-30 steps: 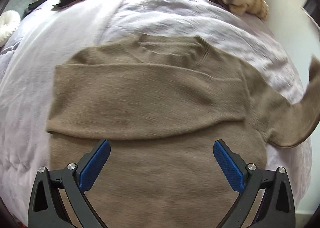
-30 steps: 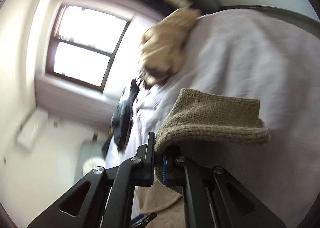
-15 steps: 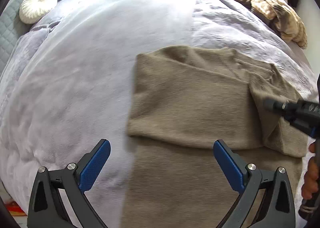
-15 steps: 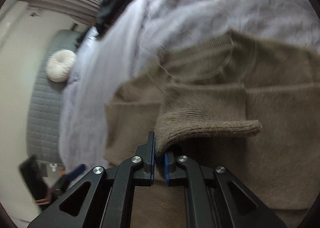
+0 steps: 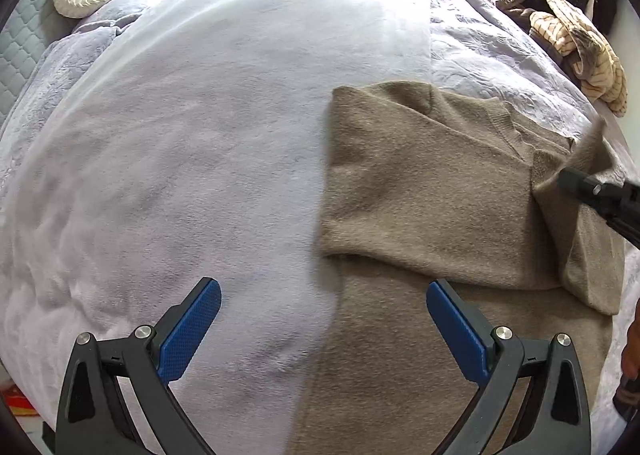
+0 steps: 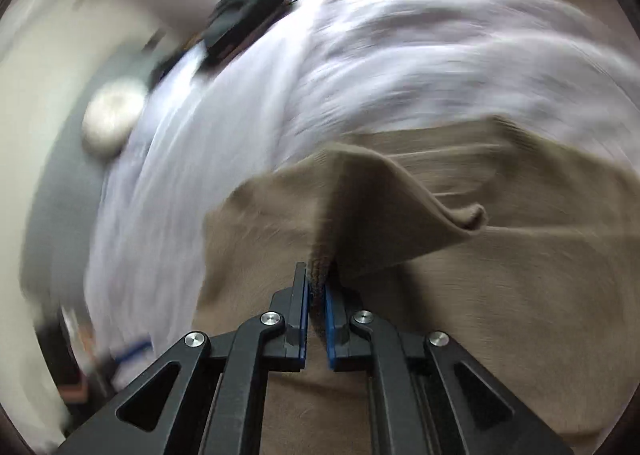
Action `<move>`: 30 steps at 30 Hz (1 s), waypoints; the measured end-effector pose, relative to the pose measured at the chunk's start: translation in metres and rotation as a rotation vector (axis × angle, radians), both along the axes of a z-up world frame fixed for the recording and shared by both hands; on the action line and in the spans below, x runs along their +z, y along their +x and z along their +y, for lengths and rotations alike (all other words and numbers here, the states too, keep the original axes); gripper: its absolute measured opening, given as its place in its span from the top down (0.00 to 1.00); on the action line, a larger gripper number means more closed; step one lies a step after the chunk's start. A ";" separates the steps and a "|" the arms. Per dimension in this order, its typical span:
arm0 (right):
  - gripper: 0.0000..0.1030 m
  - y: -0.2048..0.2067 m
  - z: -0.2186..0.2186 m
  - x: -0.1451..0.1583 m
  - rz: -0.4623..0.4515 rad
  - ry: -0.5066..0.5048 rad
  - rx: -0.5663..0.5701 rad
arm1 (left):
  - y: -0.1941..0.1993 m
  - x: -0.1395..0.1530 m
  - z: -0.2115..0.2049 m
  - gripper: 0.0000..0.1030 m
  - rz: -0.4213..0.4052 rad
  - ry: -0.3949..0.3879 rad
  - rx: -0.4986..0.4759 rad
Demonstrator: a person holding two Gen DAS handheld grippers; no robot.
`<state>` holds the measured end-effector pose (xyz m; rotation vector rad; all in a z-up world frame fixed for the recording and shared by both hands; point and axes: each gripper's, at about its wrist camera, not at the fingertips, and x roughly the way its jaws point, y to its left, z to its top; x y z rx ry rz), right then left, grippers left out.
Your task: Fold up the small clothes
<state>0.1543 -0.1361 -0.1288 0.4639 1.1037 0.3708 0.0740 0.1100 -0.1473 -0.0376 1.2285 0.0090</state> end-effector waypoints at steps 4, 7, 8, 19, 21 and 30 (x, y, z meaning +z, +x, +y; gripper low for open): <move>0.88 -0.001 0.047 -0.019 0.082 -0.091 0.164 | 0.003 0.000 0.004 0.00 0.006 -0.012 -0.004; 0.78 -0.021 0.045 -0.025 0.129 -0.135 0.169 | 0.009 0.001 -0.006 0.00 0.007 -0.043 -0.043; 0.73 -0.026 0.040 -0.024 0.134 -0.141 0.156 | 0.011 0.000 -0.011 0.00 0.011 -0.060 -0.063; 0.56 -0.116 -0.098 -0.034 0.232 0.114 -0.209 | 0.049 -0.029 -0.082 0.00 0.117 -0.272 -0.168; 0.56 -0.134 -0.117 -0.045 0.265 0.168 -0.279 | 0.053 -0.032 -0.083 0.00 0.117 -0.278 -0.159; 0.56 -0.195 -0.189 -0.089 0.270 0.475 -0.656 | 0.055 -0.037 -0.071 0.26 0.121 -0.296 -0.131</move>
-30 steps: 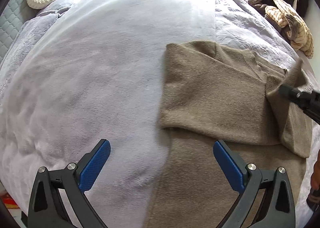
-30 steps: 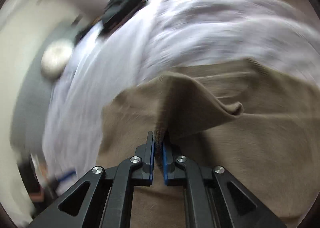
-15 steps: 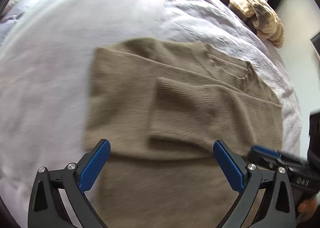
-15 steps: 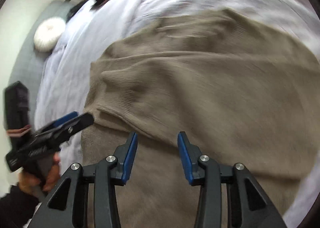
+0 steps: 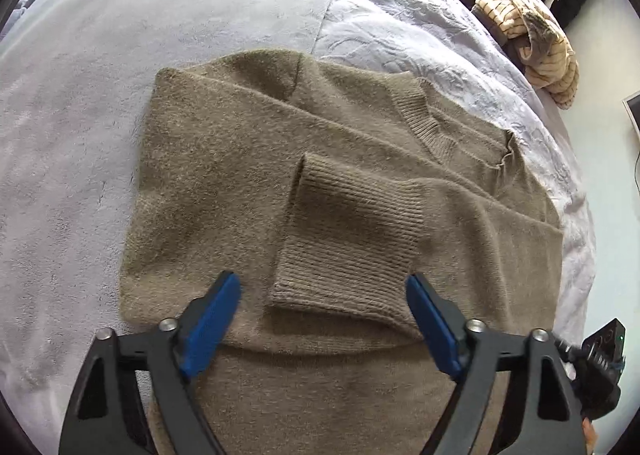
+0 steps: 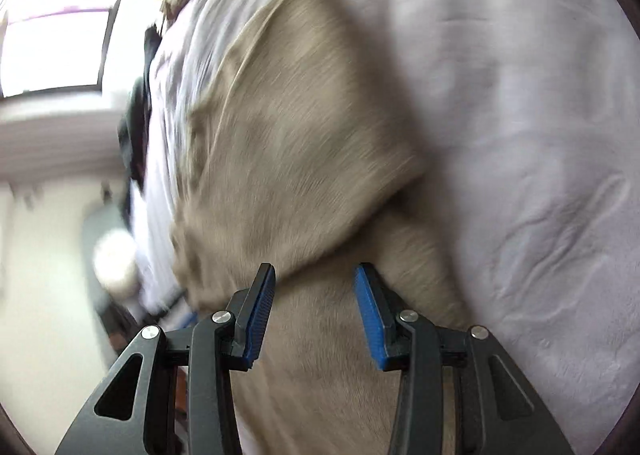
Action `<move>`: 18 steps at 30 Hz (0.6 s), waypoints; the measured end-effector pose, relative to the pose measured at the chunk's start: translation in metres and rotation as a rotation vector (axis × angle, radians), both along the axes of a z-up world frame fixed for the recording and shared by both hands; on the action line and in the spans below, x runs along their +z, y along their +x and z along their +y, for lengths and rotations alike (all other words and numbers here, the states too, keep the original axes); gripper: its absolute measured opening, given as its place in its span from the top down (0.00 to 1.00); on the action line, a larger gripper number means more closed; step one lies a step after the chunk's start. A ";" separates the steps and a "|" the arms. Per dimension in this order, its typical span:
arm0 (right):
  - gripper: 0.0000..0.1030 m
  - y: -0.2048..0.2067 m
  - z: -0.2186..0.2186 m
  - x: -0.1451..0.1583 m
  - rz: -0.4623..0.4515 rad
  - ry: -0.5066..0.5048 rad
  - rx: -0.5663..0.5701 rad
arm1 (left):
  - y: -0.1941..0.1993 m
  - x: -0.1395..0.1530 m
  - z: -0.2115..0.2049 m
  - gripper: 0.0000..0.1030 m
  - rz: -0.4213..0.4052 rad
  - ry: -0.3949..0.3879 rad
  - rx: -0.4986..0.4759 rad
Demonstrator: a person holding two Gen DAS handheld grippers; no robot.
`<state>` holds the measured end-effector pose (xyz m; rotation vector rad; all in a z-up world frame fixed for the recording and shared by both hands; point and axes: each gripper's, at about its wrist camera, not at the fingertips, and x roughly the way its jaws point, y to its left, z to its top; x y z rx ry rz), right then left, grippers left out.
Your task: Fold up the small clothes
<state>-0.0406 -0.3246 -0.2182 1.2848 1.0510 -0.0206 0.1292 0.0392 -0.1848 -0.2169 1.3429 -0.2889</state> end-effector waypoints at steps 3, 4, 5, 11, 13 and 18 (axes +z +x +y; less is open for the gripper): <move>0.56 -0.001 -0.009 -0.009 -0.019 0.056 -0.091 | 0.002 0.001 0.004 0.72 -0.006 -0.004 0.008; 0.57 -0.002 -0.014 -0.009 -0.023 0.063 -0.105 | 0.003 0.002 0.006 0.87 -0.007 -0.021 0.015; 0.59 -0.001 -0.017 -0.010 -0.026 0.065 -0.115 | 0.004 0.005 0.010 0.87 -0.008 -0.048 0.027; 0.94 0.010 -0.028 0.025 -0.067 -0.085 -0.022 | -0.008 0.032 0.019 0.87 -0.095 -0.084 0.036; 0.94 0.011 -0.031 0.036 -0.082 -0.141 0.013 | -0.011 0.025 0.020 0.88 -0.090 -0.045 0.018; 0.94 0.008 -0.040 0.010 0.029 -0.162 0.101 | -0.014 -0.008 0.029 0.94 -0.043 0.045 0.031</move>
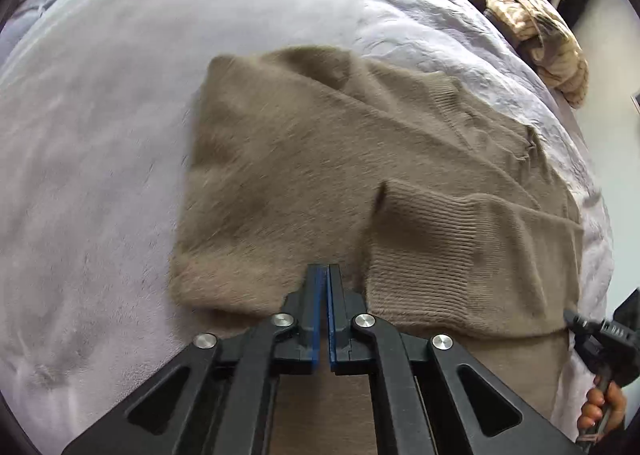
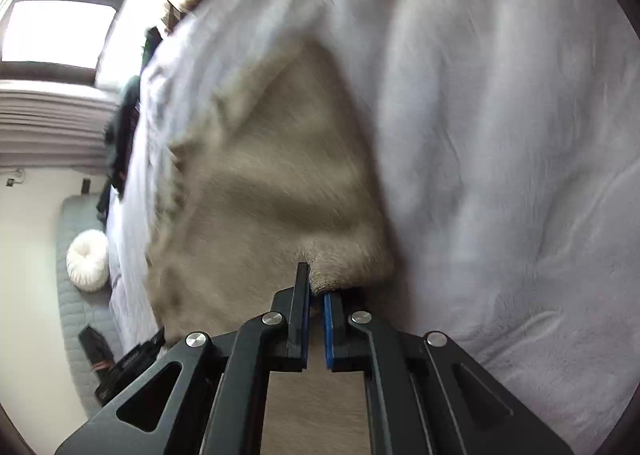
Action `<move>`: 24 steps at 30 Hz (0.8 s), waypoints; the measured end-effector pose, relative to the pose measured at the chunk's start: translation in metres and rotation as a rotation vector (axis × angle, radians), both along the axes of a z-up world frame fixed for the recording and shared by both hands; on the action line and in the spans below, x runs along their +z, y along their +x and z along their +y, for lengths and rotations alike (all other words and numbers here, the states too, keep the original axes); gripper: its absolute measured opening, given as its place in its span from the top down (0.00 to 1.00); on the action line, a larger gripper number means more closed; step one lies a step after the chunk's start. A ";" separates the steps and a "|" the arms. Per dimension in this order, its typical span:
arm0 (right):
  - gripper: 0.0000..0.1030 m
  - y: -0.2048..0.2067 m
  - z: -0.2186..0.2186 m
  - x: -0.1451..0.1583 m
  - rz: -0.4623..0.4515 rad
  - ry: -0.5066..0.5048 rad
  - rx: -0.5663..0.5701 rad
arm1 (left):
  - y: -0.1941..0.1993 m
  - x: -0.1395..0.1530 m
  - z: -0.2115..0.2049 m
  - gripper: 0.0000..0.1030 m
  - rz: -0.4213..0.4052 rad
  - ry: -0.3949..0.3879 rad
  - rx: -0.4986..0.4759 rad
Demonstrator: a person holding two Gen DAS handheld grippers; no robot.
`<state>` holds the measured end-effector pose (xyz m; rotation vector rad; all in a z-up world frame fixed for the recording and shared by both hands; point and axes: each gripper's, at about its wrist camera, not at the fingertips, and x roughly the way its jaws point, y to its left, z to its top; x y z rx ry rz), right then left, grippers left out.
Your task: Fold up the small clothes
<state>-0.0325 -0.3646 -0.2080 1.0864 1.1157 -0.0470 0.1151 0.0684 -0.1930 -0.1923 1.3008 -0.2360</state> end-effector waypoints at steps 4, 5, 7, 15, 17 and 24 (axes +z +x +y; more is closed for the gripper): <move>0.91 -0.015 0.005 0.007 0.035 -0.023 0.089 | -0.003 0.016 0.002 0.94 -0.025 0.042 0.011; 0.91 -0.016 0.007 0.013 0.032 -0.055 0.111 | -0.004 0.021 0.000 0.94 -0.037 0.068 -0.002; 0.91 -0.022 0.003 0.027 -0.006 -0.107 0.119 | -0.006 0.030 -0.004 0.94 -0.050 0.108 -0.031; 0.87 -0.002 -0.034 0.019 0.028 -0.128 0.031 | -0.007 0.041 -0.020 0.94 -0.077 0.142 -0.073; 0.87 0.004 -0.032 0.013 0.098 -0.205 0.064 | -0.009 0.045 -0.026 0.94 -0.087 0.127 -0.083; 0.84 -0.001 -0.018 0.047 0.056 -0.327 0.086 | -0.006 0.052 -0.056 0.94 -0.119 0.147 -0.175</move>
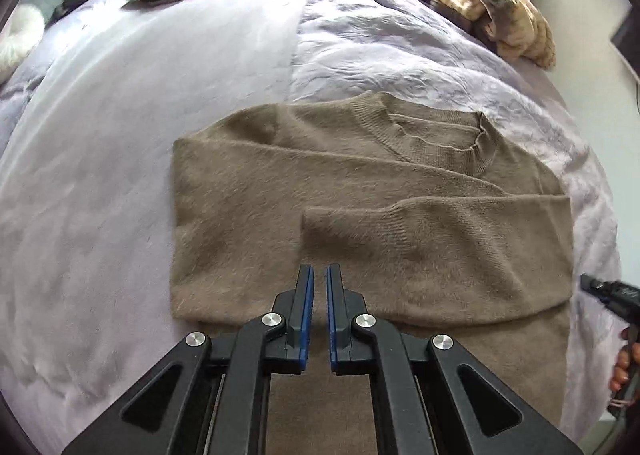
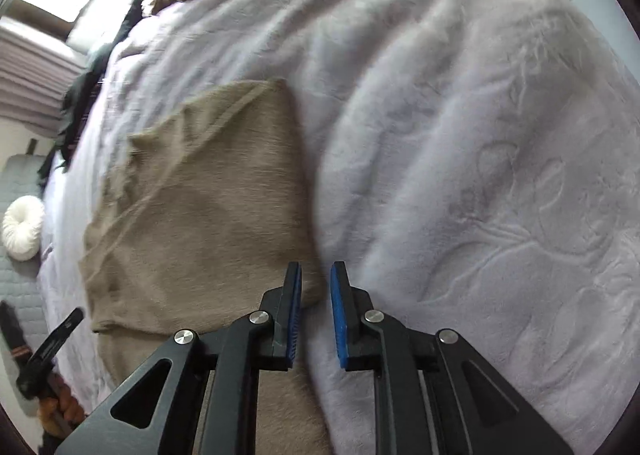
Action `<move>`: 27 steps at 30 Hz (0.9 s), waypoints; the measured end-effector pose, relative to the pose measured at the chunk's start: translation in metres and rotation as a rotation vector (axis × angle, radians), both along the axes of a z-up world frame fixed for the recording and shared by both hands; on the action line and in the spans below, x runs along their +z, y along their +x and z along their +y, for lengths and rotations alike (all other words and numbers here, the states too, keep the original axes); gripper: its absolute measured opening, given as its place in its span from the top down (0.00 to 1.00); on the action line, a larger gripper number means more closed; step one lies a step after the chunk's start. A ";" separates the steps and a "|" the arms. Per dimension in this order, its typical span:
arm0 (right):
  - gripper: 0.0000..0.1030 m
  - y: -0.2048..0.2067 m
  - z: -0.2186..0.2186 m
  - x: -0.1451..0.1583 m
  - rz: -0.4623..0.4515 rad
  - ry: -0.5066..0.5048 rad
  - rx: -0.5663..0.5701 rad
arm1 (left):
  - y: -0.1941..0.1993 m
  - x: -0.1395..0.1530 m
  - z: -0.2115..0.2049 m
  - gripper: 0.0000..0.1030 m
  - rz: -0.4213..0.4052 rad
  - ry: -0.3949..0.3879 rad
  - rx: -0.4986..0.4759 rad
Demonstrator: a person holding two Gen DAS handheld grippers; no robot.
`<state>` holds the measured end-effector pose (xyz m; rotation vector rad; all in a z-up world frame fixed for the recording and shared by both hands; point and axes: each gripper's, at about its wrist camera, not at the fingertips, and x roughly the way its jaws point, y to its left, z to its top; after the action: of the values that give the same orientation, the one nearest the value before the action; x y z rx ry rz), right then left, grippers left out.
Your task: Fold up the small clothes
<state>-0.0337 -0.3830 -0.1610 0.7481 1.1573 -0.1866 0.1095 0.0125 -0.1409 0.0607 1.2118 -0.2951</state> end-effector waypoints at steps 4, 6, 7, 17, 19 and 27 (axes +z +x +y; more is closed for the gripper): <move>0.84 0.015 0.015 0.009 -0.048 -0.005 0.088 | 0.019 -0.026 -0.018 0.94 0.005 0.091 -0.024; 0.84 0.026 0.019 -0.005 0.014 -0.025 0.113 | 0.027 -0.043 -0.017 0.94 0.029 0.119 0.002; 0.85 0.028 0.020 -0.015 0.048 -0.027 0.114 | 0.028 -0.044 -0.015 0.94 0.027 0.115 0.013; 0.84 -0.006 0.008 -0.003 0.051 0.010 0.063 | 0.005 -0.025 0.006 0.94 0.058 0.147 0.011; 0.84 -0.008 0.011 0.002 0.054 0.019 0.066 | -0.004 -0.020 0.007 0.94 0.066 0.144 0.009; 0.56 -0.026 0.036 0.021 0.065 0.020 0.117 | -0.043 0.003 0.008 0.94 0.066 0.159 0.016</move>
<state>-0.0595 -0.3468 -0.1396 0.6935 1.2631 -0.1022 0.0665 0.0205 -0.1378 0.1805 1.2989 -0.1872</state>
